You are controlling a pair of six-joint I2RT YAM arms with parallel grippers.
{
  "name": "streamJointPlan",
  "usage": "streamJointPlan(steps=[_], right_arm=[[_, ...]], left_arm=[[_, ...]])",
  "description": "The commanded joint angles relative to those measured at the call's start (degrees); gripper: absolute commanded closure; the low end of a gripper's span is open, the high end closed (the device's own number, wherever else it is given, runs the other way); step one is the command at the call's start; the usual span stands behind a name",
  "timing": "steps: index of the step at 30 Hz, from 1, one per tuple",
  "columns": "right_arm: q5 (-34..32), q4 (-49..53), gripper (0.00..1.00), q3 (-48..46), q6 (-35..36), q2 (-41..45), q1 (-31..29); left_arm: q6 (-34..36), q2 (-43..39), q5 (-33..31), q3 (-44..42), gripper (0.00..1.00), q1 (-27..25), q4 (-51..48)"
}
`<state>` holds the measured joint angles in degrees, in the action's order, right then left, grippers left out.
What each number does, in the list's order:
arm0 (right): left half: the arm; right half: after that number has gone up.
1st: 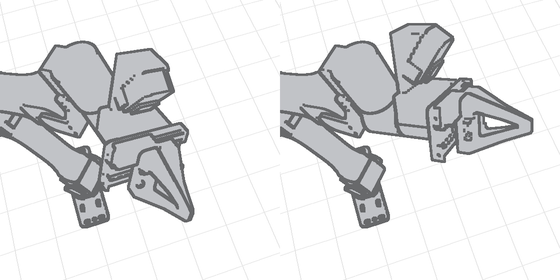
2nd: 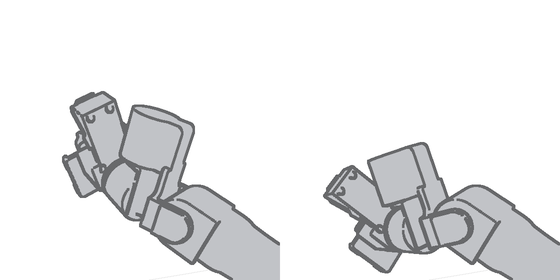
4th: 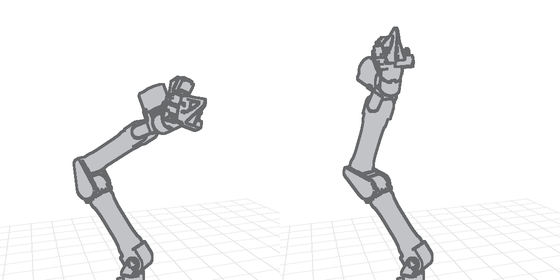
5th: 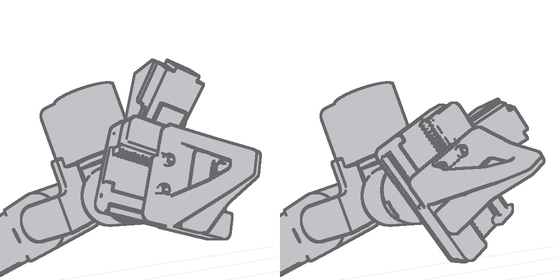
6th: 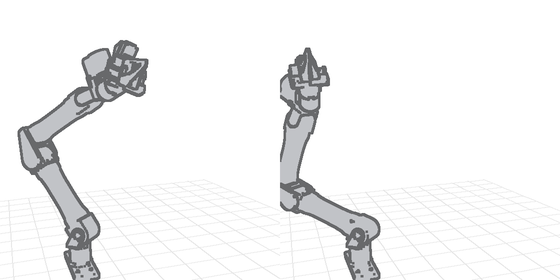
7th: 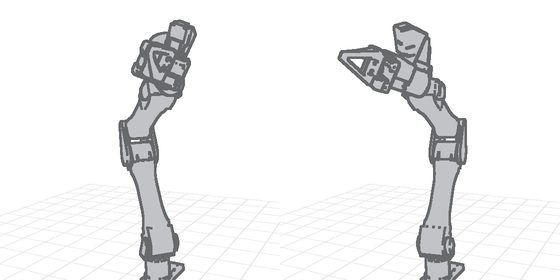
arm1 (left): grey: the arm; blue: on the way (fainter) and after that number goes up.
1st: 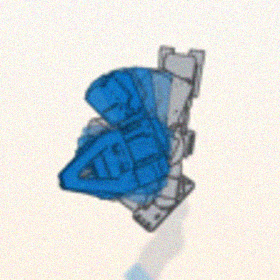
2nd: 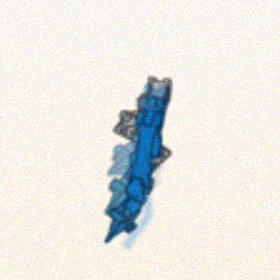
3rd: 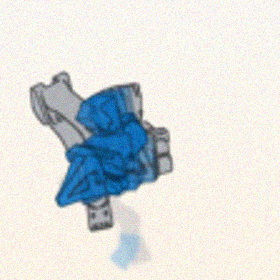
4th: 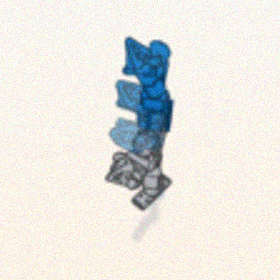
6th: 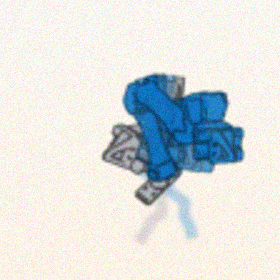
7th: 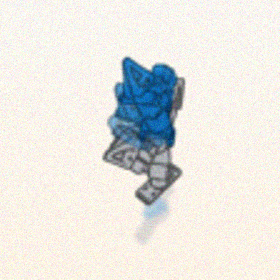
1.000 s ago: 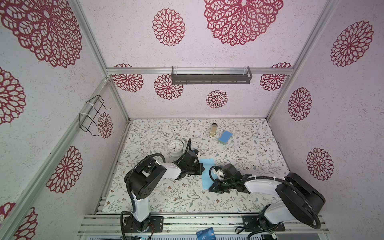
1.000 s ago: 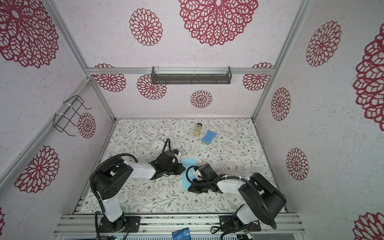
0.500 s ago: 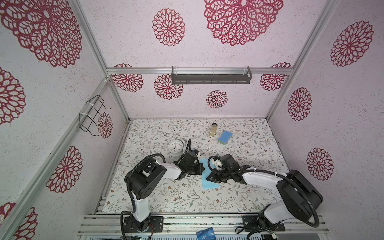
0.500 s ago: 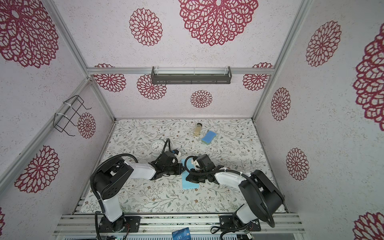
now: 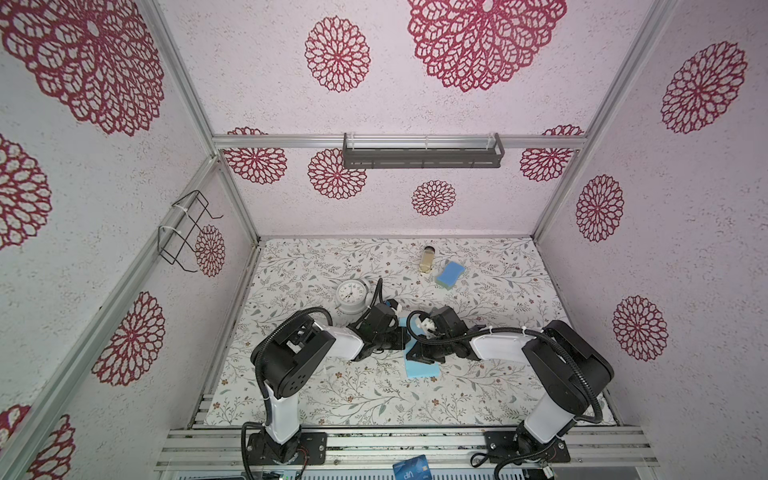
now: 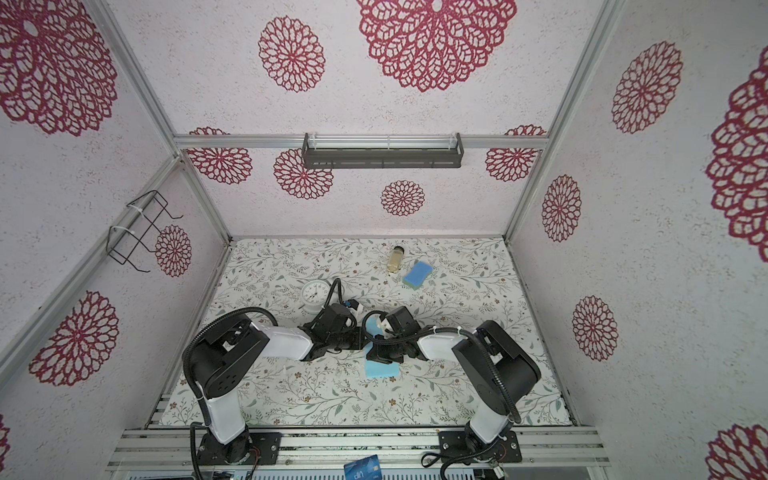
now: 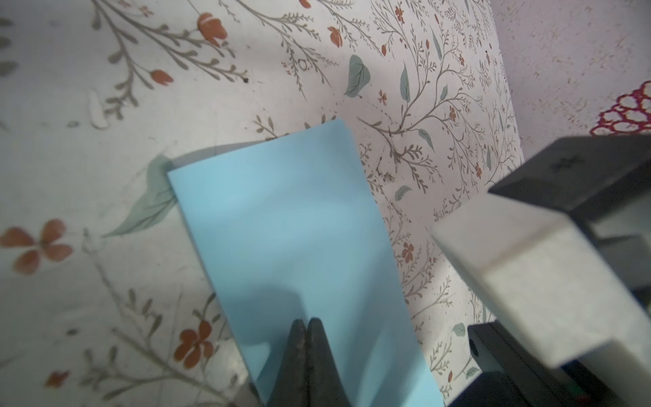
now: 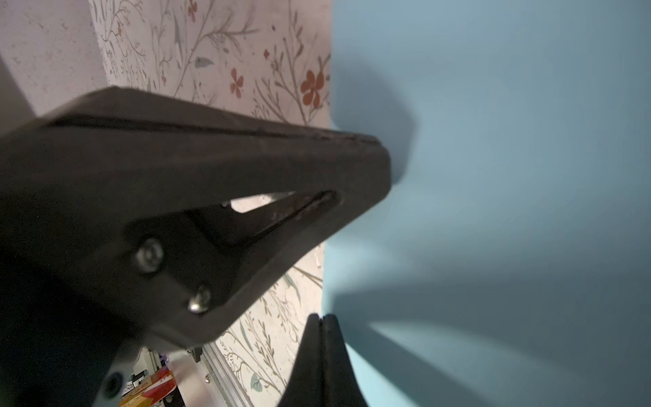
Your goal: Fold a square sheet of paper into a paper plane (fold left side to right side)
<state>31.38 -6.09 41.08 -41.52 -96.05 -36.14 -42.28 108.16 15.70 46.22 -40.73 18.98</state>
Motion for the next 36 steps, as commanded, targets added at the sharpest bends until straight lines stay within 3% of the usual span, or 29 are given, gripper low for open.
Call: streamJointPlan(steps=[1,25,36], right_arm=[[1.7,-0.4,1.00,-1.1,0.7,-0.2,-0.7],[2.5,-1.6,1.00,-12.7,1.0,3.6,-6.0],[-0.3,11.2,1.00,-5.4,-0.3,19.7,-5.0]], left_arm=[[-0.7,1.8,-1.0,-1.5,1.00,-0.7,-2.3],[-1.0,1.9,-1.2,-1.9,1.00,-1.0,-2.0],[-2.9,-2.9,-1.0,-1.0,1.00,-1.1,-2.6]])
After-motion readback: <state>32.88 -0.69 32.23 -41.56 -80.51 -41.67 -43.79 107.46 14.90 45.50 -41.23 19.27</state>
